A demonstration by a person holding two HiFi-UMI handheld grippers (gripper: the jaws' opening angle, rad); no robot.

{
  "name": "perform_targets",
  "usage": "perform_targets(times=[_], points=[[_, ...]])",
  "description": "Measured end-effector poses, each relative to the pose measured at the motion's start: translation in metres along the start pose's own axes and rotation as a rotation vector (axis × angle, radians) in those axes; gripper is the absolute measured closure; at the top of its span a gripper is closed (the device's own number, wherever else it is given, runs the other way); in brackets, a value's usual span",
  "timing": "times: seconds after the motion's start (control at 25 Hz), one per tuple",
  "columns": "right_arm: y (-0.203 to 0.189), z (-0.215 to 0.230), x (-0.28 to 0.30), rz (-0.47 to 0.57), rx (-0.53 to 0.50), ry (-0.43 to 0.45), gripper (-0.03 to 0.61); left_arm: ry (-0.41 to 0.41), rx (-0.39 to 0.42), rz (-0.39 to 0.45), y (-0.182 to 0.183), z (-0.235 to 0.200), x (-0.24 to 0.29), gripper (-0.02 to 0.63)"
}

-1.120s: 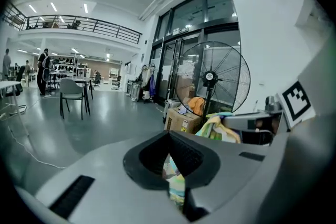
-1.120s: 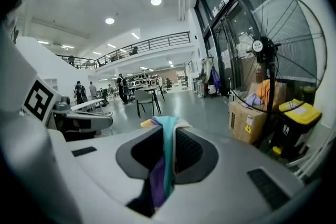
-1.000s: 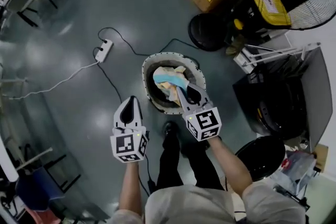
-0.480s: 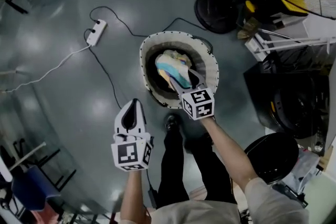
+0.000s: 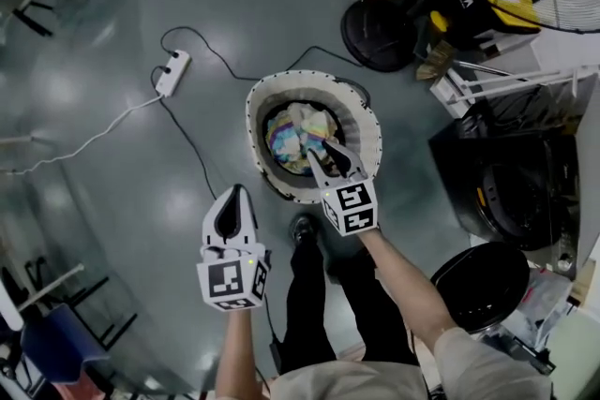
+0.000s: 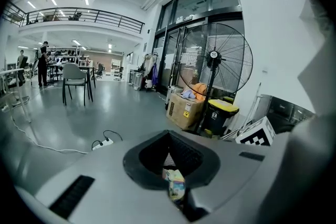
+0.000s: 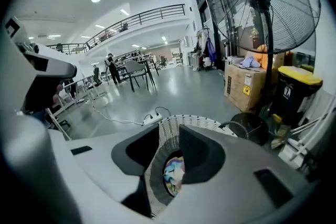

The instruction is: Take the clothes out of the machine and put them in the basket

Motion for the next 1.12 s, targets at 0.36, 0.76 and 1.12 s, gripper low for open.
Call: perform_targets(times=[0.36, 0.76, 1.12], points=[[0.092, 0.019, -0.098, 0.136, 0.032, -0.097, 0.555, -0.068, 0.012, 0.023, 0.069, 0.049, -0.012, 0.596], [0.160, 0.080, -0.293, 0.304, 0.103, -0.302, 0.555, -0.275, 0.134, 0.079, 0.172, 0.182, -0.015, 0.595], [0.162, 0.156, -0.504, 0.434, 0.166, -0.589, 0.555, -0.468, 0.224, 0.128, 0.236, 0.318, -0.047, 0.595]])
Point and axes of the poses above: the fingertips, and each gripper's own axes: x forward along the fingers, z to its right, y out of its top, the point moved 2 cm from there along -x, backward along the fingers, and after that the axes turned 6 degrees about x, right-handed, at the moved point
